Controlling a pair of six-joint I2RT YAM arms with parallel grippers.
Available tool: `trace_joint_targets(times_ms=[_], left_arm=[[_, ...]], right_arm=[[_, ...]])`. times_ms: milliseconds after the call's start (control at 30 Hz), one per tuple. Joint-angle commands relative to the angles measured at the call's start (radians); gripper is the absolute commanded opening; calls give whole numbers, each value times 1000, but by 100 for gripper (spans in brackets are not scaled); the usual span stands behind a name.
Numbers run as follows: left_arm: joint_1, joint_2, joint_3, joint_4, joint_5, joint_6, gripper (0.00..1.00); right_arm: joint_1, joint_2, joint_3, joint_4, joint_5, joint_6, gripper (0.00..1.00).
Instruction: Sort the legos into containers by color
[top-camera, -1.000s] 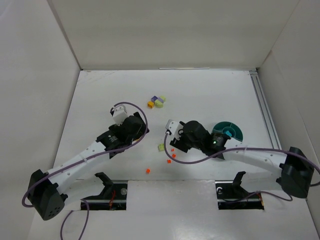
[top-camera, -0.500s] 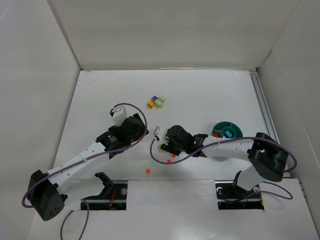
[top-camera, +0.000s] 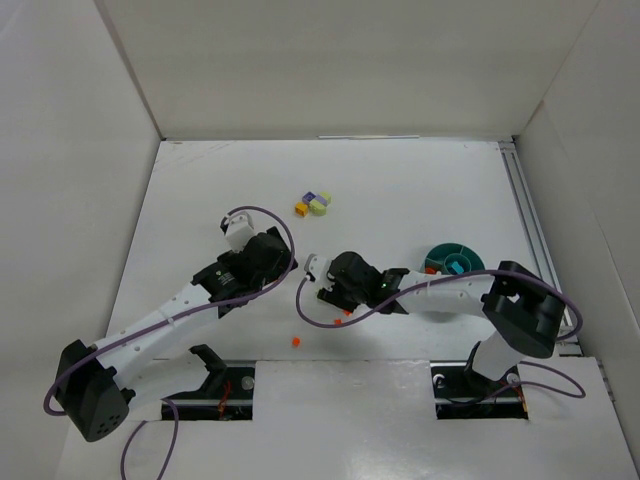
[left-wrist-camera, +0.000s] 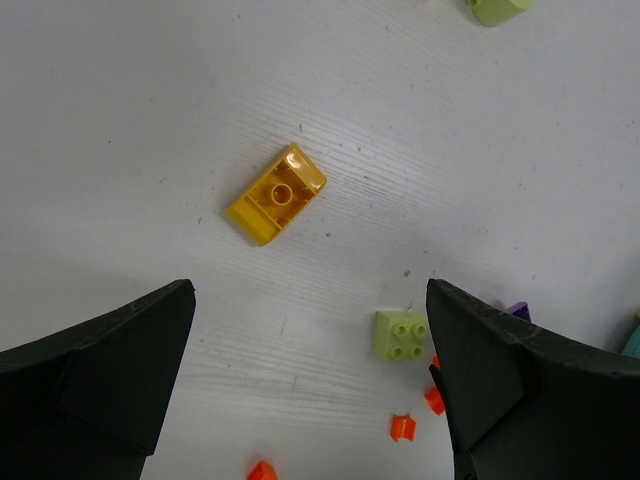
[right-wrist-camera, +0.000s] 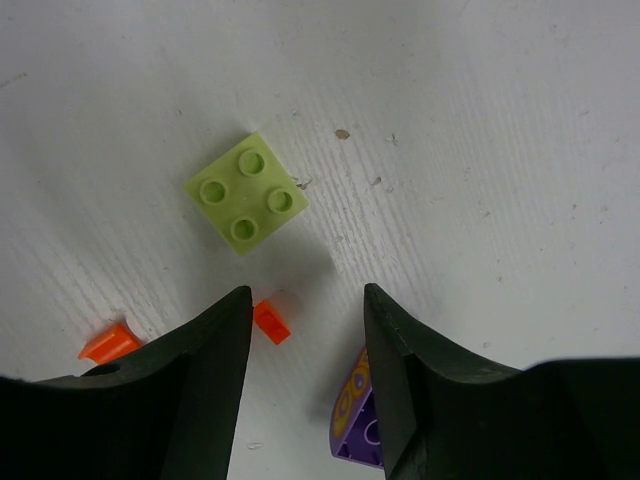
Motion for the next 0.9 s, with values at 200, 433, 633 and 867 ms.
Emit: trace_joint_targets(times_ms=[200,433,633,867], left_arm=[[6,8,-6,-14,-6,0,100],[6,8,3,-14,-6,0,100],[6,8,3,-14,-6,0,100],[6,8,3,-14,-6,0,100]], right_arm=[[5,4,-28,52,1,60,52],[5,-5,-52,52,10,81,51],[5,4,-62,52,19,99,43],[-5,-22,-71,43,19,99,29]])
